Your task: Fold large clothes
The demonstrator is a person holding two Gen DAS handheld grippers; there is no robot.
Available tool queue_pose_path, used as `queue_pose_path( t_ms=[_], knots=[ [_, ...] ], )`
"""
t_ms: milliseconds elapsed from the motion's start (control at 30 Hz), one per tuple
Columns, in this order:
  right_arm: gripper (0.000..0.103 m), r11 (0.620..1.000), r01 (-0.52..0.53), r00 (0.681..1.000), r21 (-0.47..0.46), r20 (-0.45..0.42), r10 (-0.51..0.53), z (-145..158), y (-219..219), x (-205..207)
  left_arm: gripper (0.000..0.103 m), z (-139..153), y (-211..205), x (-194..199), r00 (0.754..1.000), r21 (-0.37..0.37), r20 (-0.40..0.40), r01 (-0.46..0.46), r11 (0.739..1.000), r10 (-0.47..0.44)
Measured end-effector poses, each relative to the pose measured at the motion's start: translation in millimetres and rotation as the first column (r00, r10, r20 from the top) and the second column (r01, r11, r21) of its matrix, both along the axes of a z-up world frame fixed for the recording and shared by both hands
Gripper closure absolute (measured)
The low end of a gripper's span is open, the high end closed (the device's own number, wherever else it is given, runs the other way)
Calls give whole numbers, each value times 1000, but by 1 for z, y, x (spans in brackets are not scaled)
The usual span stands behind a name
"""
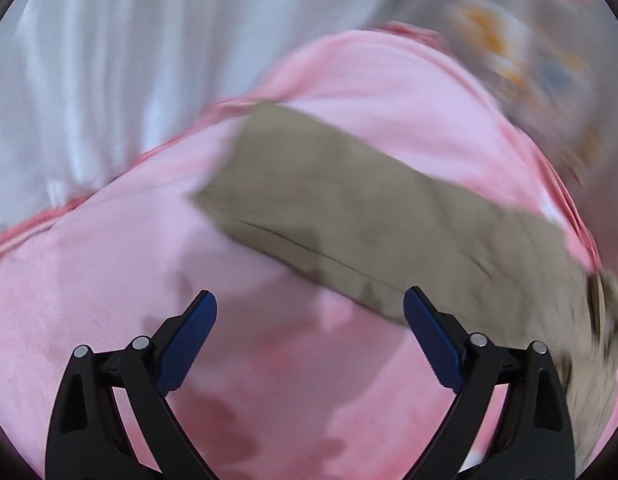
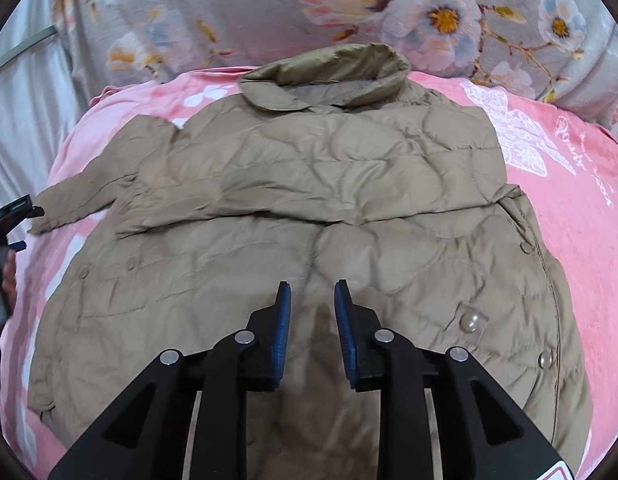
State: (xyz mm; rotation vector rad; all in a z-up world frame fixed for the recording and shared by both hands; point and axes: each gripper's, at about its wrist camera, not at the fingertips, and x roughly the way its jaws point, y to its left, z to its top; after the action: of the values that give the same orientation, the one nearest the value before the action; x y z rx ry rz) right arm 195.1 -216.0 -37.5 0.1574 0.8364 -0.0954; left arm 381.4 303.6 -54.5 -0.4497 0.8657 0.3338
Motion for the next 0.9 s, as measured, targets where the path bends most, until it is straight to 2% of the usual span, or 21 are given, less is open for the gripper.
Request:
queue_pose_path(
  t_ms=[100,200,267,433,467,533,600,667,733,800,867,900],
  knots=[
    [79,1000,-22,1000,-8,16,22,9,13,11,12,-11,34,13,998,-59,-19,-61,996,60],
    [79,999,-38,999,-7,32,38,14,30,33,16,-20,43,24,997,-131,-22,-79,988,77],
    [79,998,-55,998,-3,30,55,13,44,52,19,-21,44,31,996,-143,-13,-84,986,83],
    [82,998,-64,998,-4,16,64,2,69,97,53,-15,25,49,1000,-137,-22,-22,990,19],
    [82,998,-63,998,-6,2,63,-4,73,102,70,-10,19,51,1000,-121,-16,-2,993,0],
    [82,998,-62,997,-13,-40,61,-19,77,114,86,0,13,52,999,-110,5,40,993,-40],
    [82,998,-62,997,-20,-55,60,-29,79,118,96,19,1,52,995,-105,54,85,991,-80],
    [82,998,-61,997,-14,-54,60,-32,78,118,98,40,-14,49,989,-88,96,125,988,-117],
    [82,998,-65,997,-4,-50,65,-30,77,115,100,71,-39,44,972,-67,157,186,980,-174],
    [82,997,-67,997,24,-34,67,-24,73,104,100,108,-75,31,938,-20,226,272,962,-261],
    [82,996,-65,998,58,-4,65,-16,67,86,101,141,-116,18,896,43,276,351,935,-349],
    [82,996,-60,998,69,11,60,-11,64,76,101,161,-143,8,861,71,307,404,912,-405]
  ],
)
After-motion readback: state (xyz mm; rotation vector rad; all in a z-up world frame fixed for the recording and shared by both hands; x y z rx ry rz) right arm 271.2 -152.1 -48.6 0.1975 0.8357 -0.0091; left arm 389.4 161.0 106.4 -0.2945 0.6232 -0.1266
